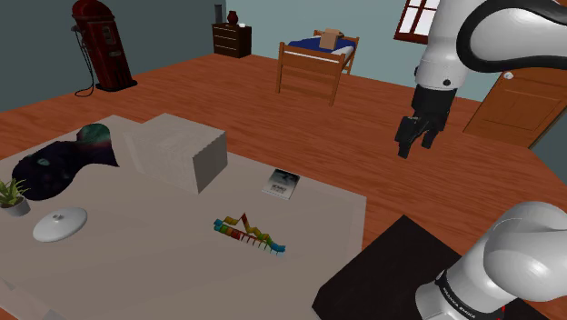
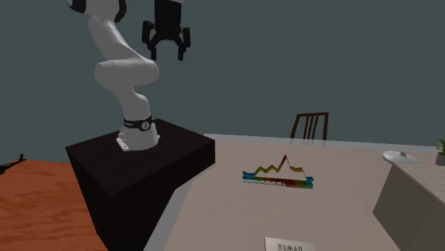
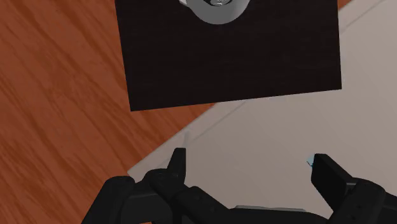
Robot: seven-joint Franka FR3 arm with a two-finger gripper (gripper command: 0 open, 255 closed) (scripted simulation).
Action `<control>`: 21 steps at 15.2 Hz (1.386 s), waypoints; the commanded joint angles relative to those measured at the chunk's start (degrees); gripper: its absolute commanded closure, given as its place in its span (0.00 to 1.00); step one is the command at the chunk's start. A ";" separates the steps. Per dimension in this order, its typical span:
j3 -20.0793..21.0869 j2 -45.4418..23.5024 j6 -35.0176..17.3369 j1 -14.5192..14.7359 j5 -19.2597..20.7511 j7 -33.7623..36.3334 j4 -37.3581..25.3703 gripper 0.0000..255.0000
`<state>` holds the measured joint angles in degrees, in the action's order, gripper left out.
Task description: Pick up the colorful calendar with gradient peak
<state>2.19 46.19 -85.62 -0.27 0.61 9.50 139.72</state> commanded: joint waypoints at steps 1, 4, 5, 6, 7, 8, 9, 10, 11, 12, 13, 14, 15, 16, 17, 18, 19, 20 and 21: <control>0.00 0.00 0.00 0.00 0.00 0.00 0.00 0.00; 0.40 -1.86 -7.30 1.16 -0.64 -1.12 3.92 0.00; 0.55 -2.68 -9.79 1.55 -0.85 -1.50 5.07 0.00; 0.70 -3.61 -12.30 1.95 -1.07 -1.87 6.14 0.00; 0.86 -4.64 -14.83 2.35 -1.28 -2.25 7.13 0.00; 1.04 -5.77 -17.38 2.74 -1.49 -2.63 8.04 0.00; 1.22 -7.01 -19.95 3.13 -1.71 -3.02 8.86 0.00; 1.40 -8.35 -22.54 3.55 -1.91 -3.39 9.60 0.00; 1.60 -9.79 -25.14 3.93 -2.12 -3.78 10.25 0.00; 1.82 -11.33 -27.75 4.30 -2.34 -4.18 10.80 0.00; 2.03 -12.97 -30.37 4.69 -2.54 -4.56 11.27 0.00; 2.25 -14.69 -32.98 5.07 -2.73 -4.95 11.64 0.00; 2.47 -16.51 -35.59 5.45 -2.91 -5.34 11.92 0.00; 2.71 -18.40 -38.18 5.82 -3.09 -5.72 12.10 0.00; 2.95 -20.38 -40.75 6.18 -3.25 -6.11 12.19 0.00; 3.20 -22.42 -43.30 6.53 -3.39 -6.49 12.18 0.00; 3.46 -24.52 -45.82 6.87 -3.52 -6.86 12.08 0.00; 3.72 -26.67 -48.29 7.19 -3.62 -7.23 11.88 0.00; 3.99 -28.88 -50.72 7.50 -3.69 -7.59 11.59 0.00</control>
<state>5.97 20.12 -133.46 6.99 -3.07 2.37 151.93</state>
